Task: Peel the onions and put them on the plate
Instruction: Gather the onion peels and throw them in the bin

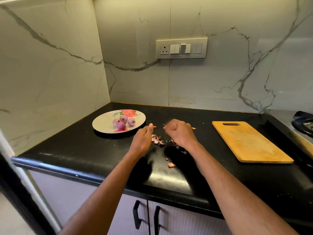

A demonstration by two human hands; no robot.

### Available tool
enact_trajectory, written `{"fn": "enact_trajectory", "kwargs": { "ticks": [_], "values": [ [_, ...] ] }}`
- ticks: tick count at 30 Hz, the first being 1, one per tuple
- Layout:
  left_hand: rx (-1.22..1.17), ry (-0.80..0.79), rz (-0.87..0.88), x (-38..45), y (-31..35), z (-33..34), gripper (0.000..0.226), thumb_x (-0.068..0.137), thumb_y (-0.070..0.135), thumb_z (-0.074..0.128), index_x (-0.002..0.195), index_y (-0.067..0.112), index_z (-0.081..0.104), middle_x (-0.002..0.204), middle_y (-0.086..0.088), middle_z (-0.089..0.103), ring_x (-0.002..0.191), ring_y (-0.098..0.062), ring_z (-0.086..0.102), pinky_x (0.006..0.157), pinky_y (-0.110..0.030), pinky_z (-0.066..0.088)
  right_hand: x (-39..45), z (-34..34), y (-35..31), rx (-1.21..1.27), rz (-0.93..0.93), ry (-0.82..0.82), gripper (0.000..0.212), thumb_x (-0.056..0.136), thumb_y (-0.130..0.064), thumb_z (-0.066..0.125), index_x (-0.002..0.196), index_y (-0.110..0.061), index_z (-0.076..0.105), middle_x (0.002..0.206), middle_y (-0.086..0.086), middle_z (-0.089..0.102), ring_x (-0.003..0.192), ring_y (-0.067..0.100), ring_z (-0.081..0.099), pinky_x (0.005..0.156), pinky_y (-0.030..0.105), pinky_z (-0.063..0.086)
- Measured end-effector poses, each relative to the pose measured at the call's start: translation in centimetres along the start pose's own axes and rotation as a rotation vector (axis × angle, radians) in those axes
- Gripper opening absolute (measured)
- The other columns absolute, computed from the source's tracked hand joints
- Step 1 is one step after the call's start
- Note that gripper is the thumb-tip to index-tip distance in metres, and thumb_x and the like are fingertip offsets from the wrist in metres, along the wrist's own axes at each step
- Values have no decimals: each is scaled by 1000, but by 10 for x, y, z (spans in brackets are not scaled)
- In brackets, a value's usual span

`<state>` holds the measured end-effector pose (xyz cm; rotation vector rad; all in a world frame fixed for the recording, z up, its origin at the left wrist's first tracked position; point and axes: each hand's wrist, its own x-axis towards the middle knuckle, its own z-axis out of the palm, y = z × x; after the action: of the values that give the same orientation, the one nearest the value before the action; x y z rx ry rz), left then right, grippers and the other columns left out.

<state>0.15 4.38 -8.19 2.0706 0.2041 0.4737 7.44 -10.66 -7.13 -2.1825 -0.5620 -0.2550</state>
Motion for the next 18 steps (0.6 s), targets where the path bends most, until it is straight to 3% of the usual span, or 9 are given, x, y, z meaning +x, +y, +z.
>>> {"fn": "enact_trajectory", "kwargs": {
  "ticks": [4, 8, 13, 18],
  "values": [
    [-6, 31, -22, -4, -6, -13, 49, 108, 41, 29, 137, 15, 59, 141, -4, 57, 118, -6, 45, 96, -24, 31, 4, 12, -12, 127, 36, 4, 11, 90, -33, 70, 90, -22, 71, 78, -2, 72, 69, 11, 64, 57, 23, 43],
    [-24, 76, -58, -8, -15, -29, 46, 108, 42, 32, 137, 19, 60, 136, -3, 61, 119, -12, 52, 93, -26, 35, 2, 30, -25, 96, 56, -25, 14, 91, -34, 69, 91, -20, 72, 82, -1, 71, 78, 13, 65, 64, 28, 49],
    [-53, 134, -96, -20, -25, -48, 40, 107, 42, 37, 131, 21, 61, 125, -1, 65, 111, -14, 59, 88, -29, 40, -1, 52, -47, 115, 30, -88, 11, 91, -33, 69, 92, -22, 71, 81, -2, 70, 67, 2, 60, 52, 18, 39],
    [-55, 188, -140, -28, -40, -75, 39, 106, 44, 40, 132, 23, 59, 127, -1, 65, 116, -17, 60, 97, -34, 46, -1, 68, -67, 171, 26, -132, 11, 90, -29, 70, 99, -23, 71, 87, -3, 72, 73, 4, 63, 59, 21, 48]
  ]
}}
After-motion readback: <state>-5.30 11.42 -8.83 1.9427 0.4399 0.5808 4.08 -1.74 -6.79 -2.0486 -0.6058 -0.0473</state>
